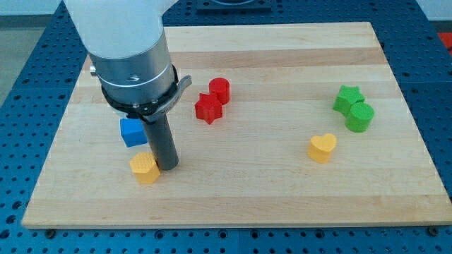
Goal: Slide the yellow hexagon below the blue cube
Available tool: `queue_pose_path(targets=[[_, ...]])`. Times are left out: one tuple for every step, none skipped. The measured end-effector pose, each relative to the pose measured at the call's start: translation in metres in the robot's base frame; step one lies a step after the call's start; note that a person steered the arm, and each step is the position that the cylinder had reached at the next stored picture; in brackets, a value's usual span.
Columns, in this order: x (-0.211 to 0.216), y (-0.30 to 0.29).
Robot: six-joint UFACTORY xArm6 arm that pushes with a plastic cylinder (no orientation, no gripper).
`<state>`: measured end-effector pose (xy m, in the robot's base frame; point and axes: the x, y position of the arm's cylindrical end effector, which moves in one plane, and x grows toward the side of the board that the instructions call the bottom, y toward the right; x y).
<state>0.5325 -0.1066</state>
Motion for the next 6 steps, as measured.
queue_pose_path(targets=[[0.02,0.026],[0.034,0.021],[0.034,-0.017],[0.034,-0.044],[0.027,-0.054],[-0.012,-0.05]])
